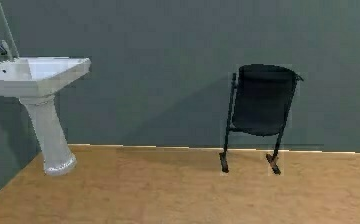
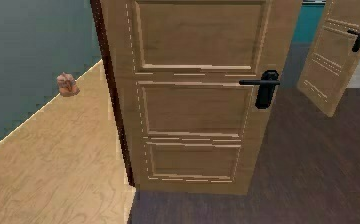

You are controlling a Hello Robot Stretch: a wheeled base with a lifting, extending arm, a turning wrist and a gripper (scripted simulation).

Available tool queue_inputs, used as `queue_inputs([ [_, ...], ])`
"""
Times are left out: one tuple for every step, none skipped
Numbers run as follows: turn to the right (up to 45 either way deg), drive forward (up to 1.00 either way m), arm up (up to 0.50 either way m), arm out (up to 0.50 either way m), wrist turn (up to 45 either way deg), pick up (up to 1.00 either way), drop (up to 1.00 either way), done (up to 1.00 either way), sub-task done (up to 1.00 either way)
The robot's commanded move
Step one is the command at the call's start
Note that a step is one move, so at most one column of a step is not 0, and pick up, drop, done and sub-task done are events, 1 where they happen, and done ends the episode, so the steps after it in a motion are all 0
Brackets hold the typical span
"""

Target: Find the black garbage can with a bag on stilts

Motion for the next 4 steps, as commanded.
queue_inputs([
  [3.0, 0.00, 0.00, 0.00, 0.0, 0.00, 0.00, 0.00, 0.00],
  [0.0, 0.95, 0.00, 0.00, 0.0, 0.00, 0.00, 0.00, 0.00],
  [36.0, 0.00, 0.00, 0.00, 0.0, 0.00, 0.00, 0.00, 0.00],
  [0.0, 0.00, 0.00, 0.00, 0.0, 0.00, 0.00, 1.00, 0.00],
])
